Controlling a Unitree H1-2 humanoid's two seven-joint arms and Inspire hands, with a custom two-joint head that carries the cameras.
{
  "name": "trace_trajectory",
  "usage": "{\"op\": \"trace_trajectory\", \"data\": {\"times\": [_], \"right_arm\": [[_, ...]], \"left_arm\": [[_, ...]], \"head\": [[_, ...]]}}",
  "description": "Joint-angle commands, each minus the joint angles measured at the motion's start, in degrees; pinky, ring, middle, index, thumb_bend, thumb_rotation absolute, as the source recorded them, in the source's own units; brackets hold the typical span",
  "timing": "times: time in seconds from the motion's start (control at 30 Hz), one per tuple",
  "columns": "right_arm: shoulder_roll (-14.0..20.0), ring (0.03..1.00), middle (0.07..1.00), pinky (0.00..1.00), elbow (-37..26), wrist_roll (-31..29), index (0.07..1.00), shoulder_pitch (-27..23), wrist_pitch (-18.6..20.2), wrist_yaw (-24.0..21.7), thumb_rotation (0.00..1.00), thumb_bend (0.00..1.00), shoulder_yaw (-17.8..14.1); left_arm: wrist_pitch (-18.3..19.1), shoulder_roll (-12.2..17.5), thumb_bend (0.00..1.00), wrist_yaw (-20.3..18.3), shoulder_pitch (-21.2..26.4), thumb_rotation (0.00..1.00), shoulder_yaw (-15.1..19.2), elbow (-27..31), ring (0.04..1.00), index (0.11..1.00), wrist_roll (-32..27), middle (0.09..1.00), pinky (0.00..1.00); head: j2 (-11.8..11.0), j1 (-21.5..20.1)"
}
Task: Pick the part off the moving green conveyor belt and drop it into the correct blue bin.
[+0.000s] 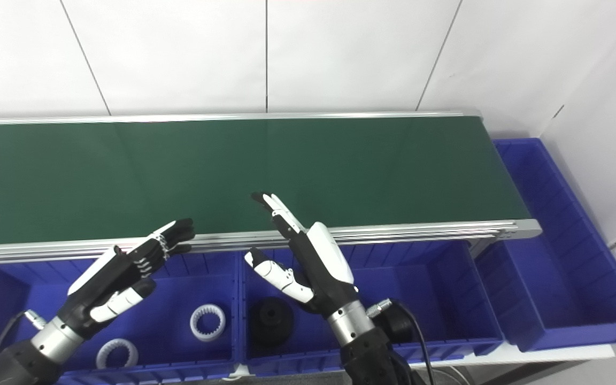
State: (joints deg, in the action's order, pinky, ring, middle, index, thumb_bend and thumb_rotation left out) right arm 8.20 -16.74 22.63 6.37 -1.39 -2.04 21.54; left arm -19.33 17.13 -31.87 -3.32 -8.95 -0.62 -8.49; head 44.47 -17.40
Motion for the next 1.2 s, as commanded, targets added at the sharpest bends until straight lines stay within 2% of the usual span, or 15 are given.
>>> {"op": "trace_trajectory", "data": {"times": [0.0,0.2,0.33,0.53,0.77,1.17], "right_arm": [[-0.13,0.941,0.980,0.87,-0.53,-0.27,0.954,-0.48,-3.80,-0.23,1.00,0.46,-0.23],[-0.27,0.941,0.981,0.86,0.93,-0.78,0.956,-0.20,-5.09,-1.05,1.00,0.47,-0.13],[-0.04,0.943,0.980,0.87,0.72,-1.53,0.958,0.03,-4.65,-2.29,1.00,0.48,0.01],[1.05,0.941,0.977,0.87,0.89,-2.95,0.956,0.36,-5.25,-4.35,1.00,0.48,-0.15],[2.12,0.944,0.980,0.88,0.46,-4.32,0.959,1.45,-4.16,-6.91,1.00,0.49,0.05],[2.70,0.959,0.984,0.90,0.36,-8.66,0.964,3.10,-4.51,-8.76,1.00,0.53,-1.45]], "left_arm": [[-1.31,0.35,0.50,0.80,0.13,0.79,0.25,2.22,0.957,0.956,-0.68,0.976,0.92],[-0.51,0.37,0.50,1.34,-0.53,0.79,0.14,3.79,0.965,0.960,-0.09,0.981,0.92],[-0.45,0.27,0.49,1.62,-0.60,0.80,0.12,4.32,0.966,0.961,-0.26,0.981,0.92],[1.58,0.32,0.49,1.90,-0.68,0.79,0.26,5.52,0.965,0.955,-1.21,0.979,0.92],[2.07,0.76,0.47,2.16,-0.78,0.79,0.92,6.52,0.971,0.953,-1.12,0.979,0.94],[3.18,0.99,0.45,2.52,-1.17,0.77,1.42,7.70,0.974,0.947,-0.84,0.977,0.95]], "head": [[-0.12,0.27],[0.03,0.35],[0.14,0.41],[0.29,0.24],[0.51,-0.13],[0.61,-0.16]]}}
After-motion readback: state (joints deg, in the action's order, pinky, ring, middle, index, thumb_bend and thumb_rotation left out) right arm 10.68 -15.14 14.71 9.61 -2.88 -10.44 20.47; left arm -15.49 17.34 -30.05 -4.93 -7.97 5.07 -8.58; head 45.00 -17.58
